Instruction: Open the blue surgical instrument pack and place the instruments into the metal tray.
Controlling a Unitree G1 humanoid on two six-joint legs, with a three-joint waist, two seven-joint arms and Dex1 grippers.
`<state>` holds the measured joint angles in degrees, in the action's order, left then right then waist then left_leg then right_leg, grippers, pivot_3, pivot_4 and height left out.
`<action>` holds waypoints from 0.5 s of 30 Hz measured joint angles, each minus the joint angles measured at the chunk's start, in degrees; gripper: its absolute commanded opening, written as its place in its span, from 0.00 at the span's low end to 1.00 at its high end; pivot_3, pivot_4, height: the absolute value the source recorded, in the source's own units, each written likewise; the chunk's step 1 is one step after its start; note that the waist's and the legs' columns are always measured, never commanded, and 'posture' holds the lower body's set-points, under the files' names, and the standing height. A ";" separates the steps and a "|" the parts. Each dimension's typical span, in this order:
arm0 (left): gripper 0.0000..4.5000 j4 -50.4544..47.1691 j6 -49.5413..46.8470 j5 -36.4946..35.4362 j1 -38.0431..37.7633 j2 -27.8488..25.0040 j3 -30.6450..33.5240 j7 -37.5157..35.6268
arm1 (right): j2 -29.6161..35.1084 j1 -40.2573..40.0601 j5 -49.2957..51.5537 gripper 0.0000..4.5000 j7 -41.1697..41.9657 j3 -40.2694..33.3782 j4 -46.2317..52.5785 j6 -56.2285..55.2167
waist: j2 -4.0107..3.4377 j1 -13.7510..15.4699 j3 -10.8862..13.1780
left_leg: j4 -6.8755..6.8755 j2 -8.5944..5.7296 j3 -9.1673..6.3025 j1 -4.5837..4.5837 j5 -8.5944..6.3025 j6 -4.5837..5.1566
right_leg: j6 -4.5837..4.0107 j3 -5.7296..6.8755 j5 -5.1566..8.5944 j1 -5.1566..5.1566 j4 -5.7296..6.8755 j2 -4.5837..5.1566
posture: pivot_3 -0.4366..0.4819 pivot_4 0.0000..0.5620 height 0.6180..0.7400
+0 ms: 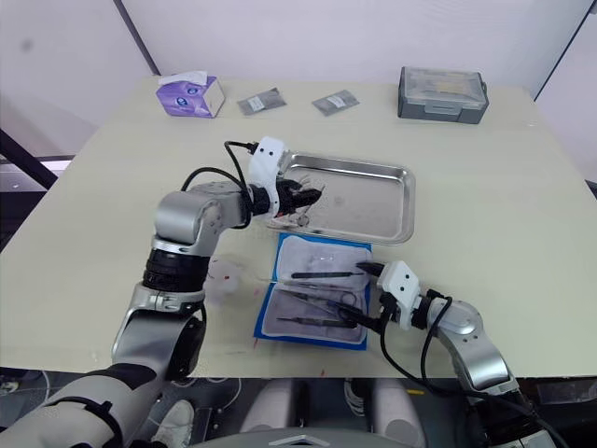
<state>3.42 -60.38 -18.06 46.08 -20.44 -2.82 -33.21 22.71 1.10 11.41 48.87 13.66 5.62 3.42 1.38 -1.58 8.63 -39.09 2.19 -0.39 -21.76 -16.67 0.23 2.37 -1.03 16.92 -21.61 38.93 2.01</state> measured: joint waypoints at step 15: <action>0.65 0.37 30.39 -4.16 -12.08 -17.12 -5.09 -41.54 | 0.33 0.01 0.02 1.00 0.01 0.08 0.00 -0.02 | -0.01 0.17 0.00 | 0.06 0.00 0.06 0.02 -0.14 0.25 | -0.02 -0.02 0.01 0.00 -0.05 -0.02 | 0.48 0.27 1.00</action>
<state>3.79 -30.00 -22.22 34.00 -37.56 -7.91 -74.74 23.04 1.12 11.43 48.88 13.74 5.62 3.40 1.37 -1.41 8.63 -39.03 2.18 -0.33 -21.75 -16.81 0.48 2.35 -1.05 16.93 -21.61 38.88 1.99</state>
